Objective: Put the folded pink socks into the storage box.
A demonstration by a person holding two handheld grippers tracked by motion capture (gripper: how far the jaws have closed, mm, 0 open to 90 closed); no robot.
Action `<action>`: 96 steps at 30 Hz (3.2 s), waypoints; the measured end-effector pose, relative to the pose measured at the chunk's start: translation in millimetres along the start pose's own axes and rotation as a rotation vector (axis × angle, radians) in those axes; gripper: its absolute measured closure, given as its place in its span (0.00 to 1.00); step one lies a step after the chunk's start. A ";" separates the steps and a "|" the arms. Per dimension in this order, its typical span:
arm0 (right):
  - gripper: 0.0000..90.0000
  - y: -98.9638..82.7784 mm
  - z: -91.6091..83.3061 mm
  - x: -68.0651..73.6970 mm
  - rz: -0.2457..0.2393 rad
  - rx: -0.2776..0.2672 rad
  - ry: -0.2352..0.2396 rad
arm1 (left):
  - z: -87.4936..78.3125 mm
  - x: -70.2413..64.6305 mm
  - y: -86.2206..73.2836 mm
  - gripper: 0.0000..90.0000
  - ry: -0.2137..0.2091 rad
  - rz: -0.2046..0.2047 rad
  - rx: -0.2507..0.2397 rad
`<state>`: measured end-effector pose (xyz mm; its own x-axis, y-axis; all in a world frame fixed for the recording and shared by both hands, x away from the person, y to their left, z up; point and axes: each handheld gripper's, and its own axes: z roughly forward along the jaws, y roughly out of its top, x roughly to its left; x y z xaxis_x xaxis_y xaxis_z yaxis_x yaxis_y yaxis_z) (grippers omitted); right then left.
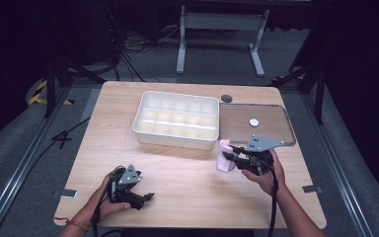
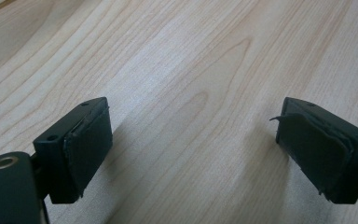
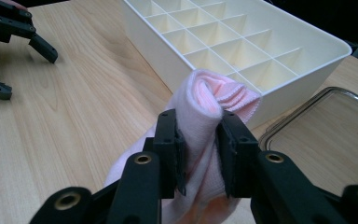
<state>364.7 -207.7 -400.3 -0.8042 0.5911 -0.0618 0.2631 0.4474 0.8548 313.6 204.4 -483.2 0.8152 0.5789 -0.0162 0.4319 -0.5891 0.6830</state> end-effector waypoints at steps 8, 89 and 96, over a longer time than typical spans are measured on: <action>0.79 9.9 -0.6 -10.8 -0.009 -0.026 -0.034 | 0.2 0.8 0.1 0.12 -0.004 0.005 -0.001; 0.79 76.9 81.2 -43.7 -0.121 0.054 -0.132 | 0.3 0.7 0.2 0.12 0.000 0.005 -0.001; 0.79 73.2 90.8 -46.2 -0.131 0.094 -0.139 | 0.3 0.6 0.2 0.12 0.000 0.005 -0.001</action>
<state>469.5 -141.3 -381.7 -0.7555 0.6076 -0.2450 0.2152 0.5834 0.7832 314.3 204.5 -483.3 0.8176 0.5757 -0.0128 0.4274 -0.5918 0.6834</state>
